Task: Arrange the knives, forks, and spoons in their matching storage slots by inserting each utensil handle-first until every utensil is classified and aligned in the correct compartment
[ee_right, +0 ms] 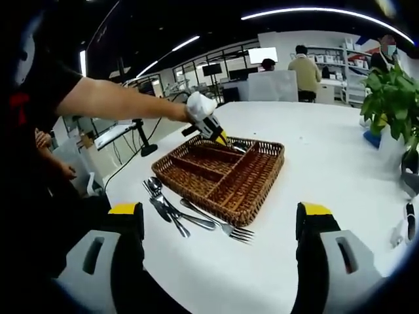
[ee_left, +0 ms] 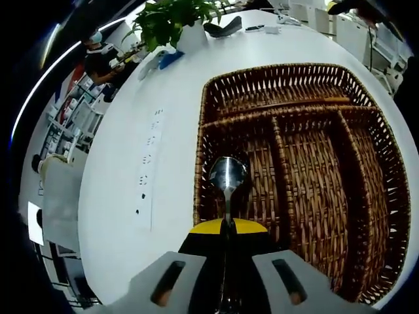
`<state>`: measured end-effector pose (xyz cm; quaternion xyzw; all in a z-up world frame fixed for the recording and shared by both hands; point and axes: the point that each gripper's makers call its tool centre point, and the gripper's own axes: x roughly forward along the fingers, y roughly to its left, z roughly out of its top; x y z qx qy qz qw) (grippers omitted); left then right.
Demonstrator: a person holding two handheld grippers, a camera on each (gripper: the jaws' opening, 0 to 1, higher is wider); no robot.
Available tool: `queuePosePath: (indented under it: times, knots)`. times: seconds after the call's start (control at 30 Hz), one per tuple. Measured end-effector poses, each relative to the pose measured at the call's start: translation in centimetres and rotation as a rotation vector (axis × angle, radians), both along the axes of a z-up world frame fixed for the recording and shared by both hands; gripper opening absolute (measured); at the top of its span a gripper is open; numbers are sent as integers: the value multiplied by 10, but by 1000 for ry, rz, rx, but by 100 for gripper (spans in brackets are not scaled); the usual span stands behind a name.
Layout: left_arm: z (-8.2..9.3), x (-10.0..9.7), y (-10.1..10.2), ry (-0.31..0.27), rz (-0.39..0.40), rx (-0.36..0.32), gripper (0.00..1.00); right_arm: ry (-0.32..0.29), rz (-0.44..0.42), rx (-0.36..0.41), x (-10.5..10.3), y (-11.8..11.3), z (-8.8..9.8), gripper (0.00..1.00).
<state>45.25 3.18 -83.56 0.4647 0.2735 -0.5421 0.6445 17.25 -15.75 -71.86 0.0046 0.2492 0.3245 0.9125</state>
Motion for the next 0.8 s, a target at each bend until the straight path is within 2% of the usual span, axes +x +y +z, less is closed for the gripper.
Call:
queuePosePath:
  times: [0.13, 0.23, 0.47, 0.57, 0.67, 0.8]
  knots:
    - [-1, -2, 2, -2, -16, -1, 2, -10, 2, 1, 2, 1, 5, 100]
    - [-2, -3, -2, 16, 0, -21, 1, -13, 2, 6, 2, 3, 6, 100]
    - [-9, -2, -5, -1, -3, 4, 2, -6, 4, 4, -2, 3, 3, 100]
    - [-9, -1, -5, 12, 11, -26, 2, -4, 5, 2, -3, 3, 3, 100]
    - [-14, -1, -3, -2, -5, -4, 2, -1, 8, 0, -3, 3, 2, 99]
    - [-17, 2, -1, -6, 16, -15, 2, -5, 7, 3, -3, 3, 4, 99]
